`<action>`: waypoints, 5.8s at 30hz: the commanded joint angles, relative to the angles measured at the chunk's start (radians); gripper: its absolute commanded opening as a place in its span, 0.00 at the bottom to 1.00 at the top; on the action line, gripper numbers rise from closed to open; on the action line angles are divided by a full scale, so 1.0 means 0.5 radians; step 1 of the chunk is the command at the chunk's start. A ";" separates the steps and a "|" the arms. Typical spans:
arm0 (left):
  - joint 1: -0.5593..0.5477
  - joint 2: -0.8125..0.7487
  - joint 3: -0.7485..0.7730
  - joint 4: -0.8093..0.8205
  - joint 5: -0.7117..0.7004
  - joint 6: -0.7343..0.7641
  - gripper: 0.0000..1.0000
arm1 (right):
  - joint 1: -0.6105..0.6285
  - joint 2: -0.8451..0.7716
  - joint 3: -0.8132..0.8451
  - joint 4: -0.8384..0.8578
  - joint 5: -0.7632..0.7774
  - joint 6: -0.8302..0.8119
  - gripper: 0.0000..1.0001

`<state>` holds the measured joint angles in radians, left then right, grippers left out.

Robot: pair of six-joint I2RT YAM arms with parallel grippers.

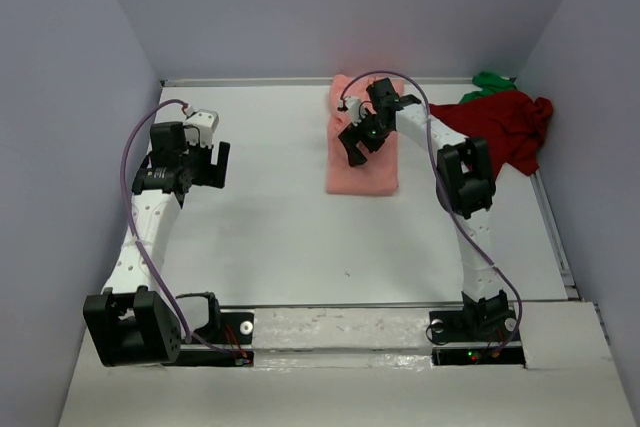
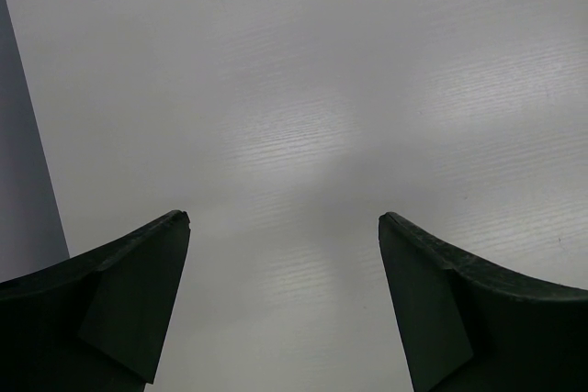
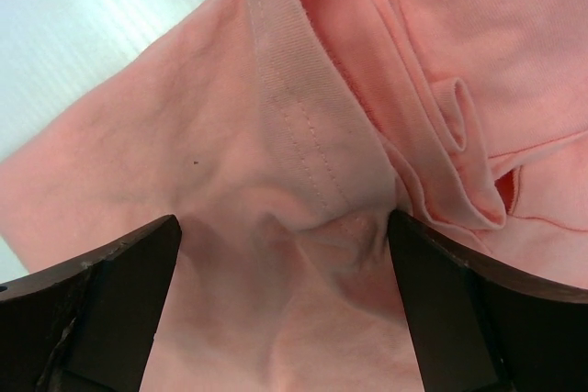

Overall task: Fold and stack the t-shirts
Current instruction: Fold the tshirt

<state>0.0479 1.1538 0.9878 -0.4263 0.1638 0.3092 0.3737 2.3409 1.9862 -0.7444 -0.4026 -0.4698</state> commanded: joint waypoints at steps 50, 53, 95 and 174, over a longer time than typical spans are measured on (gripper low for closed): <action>0.024 -0.215 -0.003 0.015 0.393 0.053 0.98 | 0.422 -0.788 -0.801 -0.524 -0.195 -0.260 1.00; 0.000 -0.087 0.131 -0.058 0.546 0.102 0.98 | 0.422 -0.960 -0.769 -0.273 -0.046 -0.165 1.00; -1.081 1.165 0.460 -1.178 1.608 0.962 0.66 | 0.010 -1.326 -1.533 -0.548 -0.293 0.461 0.64; -1.317 1.782 0.659 -0.506 1.357 0.293 0.00 | -0.177 -1.098 -1.524 -0.539 -0.361 0.716 0.58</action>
<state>-0.6090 2.0129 1.2579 -0.6861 0.8474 0.4603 0.2955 1.8366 1.2045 -1.0168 -0.5968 -0.1223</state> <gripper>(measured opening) 0.069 0.579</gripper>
